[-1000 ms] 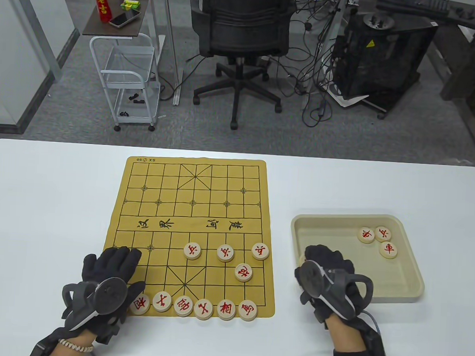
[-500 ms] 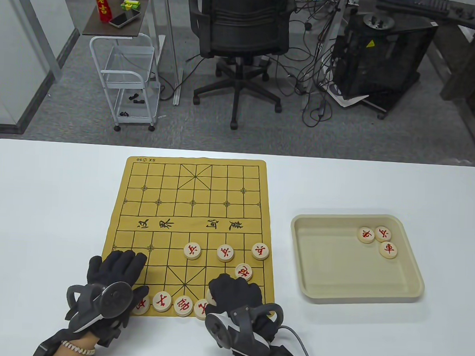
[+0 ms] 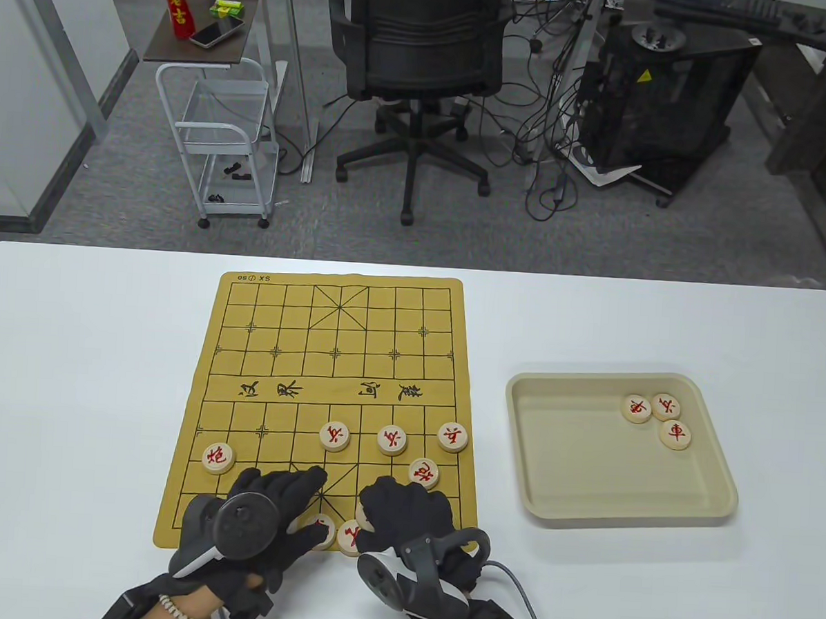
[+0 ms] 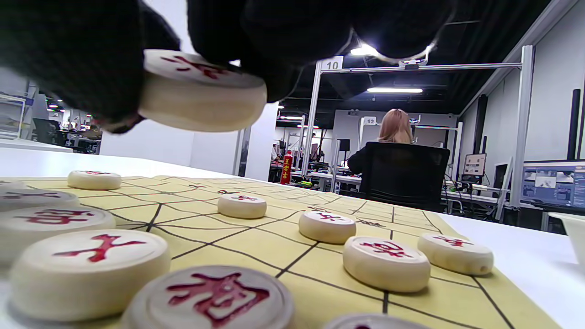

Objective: Set up Chinese chess pieces

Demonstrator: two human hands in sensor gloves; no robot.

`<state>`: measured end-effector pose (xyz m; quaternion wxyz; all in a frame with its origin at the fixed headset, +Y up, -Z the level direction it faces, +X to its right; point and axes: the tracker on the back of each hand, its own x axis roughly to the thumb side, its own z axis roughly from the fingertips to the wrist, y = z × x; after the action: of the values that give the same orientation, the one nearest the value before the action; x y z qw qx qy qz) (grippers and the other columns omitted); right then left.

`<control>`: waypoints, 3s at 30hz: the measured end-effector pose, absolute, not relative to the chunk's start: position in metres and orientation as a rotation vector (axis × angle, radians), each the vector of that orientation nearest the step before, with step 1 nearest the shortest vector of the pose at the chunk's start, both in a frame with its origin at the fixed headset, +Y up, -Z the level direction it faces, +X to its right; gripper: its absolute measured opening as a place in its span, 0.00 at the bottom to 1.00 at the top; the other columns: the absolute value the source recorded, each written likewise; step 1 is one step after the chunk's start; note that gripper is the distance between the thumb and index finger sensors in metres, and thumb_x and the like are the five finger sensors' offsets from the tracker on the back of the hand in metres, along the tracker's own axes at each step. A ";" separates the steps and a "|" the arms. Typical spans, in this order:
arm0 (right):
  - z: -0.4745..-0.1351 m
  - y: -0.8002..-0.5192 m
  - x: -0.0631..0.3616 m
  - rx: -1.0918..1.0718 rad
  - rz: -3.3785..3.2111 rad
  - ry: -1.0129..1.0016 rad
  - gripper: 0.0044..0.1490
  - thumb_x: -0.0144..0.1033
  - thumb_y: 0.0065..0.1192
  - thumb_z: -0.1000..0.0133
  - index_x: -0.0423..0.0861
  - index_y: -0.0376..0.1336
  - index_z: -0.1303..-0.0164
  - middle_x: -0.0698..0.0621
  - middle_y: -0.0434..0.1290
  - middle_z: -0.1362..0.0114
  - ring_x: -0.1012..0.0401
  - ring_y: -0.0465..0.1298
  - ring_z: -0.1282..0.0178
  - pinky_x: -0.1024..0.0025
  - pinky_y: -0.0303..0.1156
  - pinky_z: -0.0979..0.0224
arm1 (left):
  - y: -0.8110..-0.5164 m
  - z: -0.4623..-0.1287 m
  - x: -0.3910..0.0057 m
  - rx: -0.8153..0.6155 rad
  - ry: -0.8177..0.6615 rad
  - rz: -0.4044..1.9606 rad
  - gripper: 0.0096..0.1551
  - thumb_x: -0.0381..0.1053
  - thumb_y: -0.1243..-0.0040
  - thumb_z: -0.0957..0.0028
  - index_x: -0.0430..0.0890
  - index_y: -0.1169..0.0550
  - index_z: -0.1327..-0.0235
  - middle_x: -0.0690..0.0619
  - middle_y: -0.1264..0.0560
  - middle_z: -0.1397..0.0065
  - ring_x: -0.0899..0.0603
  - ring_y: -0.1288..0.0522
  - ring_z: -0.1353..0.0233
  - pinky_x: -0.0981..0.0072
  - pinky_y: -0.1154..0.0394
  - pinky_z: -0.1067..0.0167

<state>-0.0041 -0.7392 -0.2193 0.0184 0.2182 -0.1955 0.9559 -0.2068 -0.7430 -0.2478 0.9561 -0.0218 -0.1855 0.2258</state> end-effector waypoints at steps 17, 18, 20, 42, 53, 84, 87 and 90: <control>-0.218 -0.743 -0.002 0.792 2.956 -0.457 0.52 0.61 0.74 0.54 0.54 0.56 0.22 0.48 0.67 0.20 0.58 0.76 0.32 0.50 0.72 0.27 | -0.744 -0.276 -0.185 -0.186 -0.249 0.657 0.37 0.54 0.25 0.62 0.50 0.23 0.35 0.50 0.14 0.42 0.39 0.13 0.42 0.27 0.37 0.31; -0.220 -0.746 0.002 0.779 2.967 -0.365 0.56 0.63 0.72 0.53 0.54 0.52 0.17 0.46 0.61 0.15 0.54 0.72 0.25 0.45 0.67 0.22 | -0.741 -0.281 -0.192 -0.181 -0.218 0.652 0.37 0.54 0.25 0.61 0.51 0.23 0.35 0.50 0.14 0.41 0.39 0.14 0.41 0.27 0.37 0.31; -0.227 -0.751 0.010 0.731 2.985 -0.276 0.59 0.65 0.68 0.52 0.55 0.48 0.14 0.45 0.53 0.11 0.47 0.63 0.14 0.36 0.59 0.17 | -0.735 -0.291 -0.208 -0.174 -0.145 0.633 0.37 0.53 0.25 0.61 0.51 0.23 0.35 0.50 0.14 0.40 0.38 0.14 0.40 0.27 0.38 0.30; -0.242 -0.757 0.028 0.566 3.071 -0.270 0.58 0.66 0.66 0.50 0.56 0.46 0.13 0.46 0.49 0.09 0.41 0.53 0.08 0.27 0.47 0.16 | -0.763 -0.397 -0.263 -0.307 0.262 0.123 0.31 0.52 0.27 0.59 0.57 0.20 0.38 0.52 0.14 0.37 0.37 0.18 0.33 0.27 0.41 0.28; -0.241 -0.755 0.032 0.535 3.060 -0.322 0.58 0.66 0.66 0.50 0.54 0.47 0.13 0.45 0.50 0.09 0.41 0.54 0.08 0.27 0.48 0.17 | -0.772 -0.404 -0.256 -0.278 0.295 -0.047 0.30 0.51 0.28 0.58 0.55 0.20 0.38 0.50 0.15 0.36 0.37 0.19 0.33 0.27 0.42 0.28; -0.241 -0.758 0.041 0.453 3.089 -0.297 0.57 0.65 0.66 0.50 0.55 0.47 0.13 0.45 0.50 0.09 0.40 0.54 0.09 0.27 0.49 0.17 | -0.731 -0.247 -0.265 0.255 -0.149 0.068 0.46 0.63 0.33 0.57 0.56 0.36 0.23 0.44 0.34 0.17 0.30 0.35 0.18 0.24 0.47 0.27; -0.242 -0.760 0.041 0.440 3.100 -0.277 0.57 0.65 0.66 0.49 0.55 0.47 0.13 0.45 0.50 0.09 0.41 0.54 0.09 0.27 0.50 0.17 | -0.736 -0.245 -0.269 0.233 -0.158 0.072 0.47 0.63 0.33 0.57 0.56 0.36 0.23 0.44 0.35 0.16 0.30 0.36 0.17 0.23 0.48 0.27; -0.243 -0.763 0.042 0.425 3.097 -0.250 0.57 0.65 0.66 0.50 0.55 0.47 0.13 0.45 0.50 0.09 0.41 0.54 0.09 0.27 0.50 0.17 | -0.738 -0.244 -0.273 0.223 -0.151 0.087 0.47 0.63 0.33 0.57 0.56 0.37 0.22 0.44 0.36 0.16 0.29 0.37 0.17 0.23 0.49 0.27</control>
<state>0.0425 -0.7630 -0.2432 0.0030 0.1355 -0.0796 0.9876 -0.2727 -0.7375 -0.2441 0.9900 0.1112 -0.0750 0.0432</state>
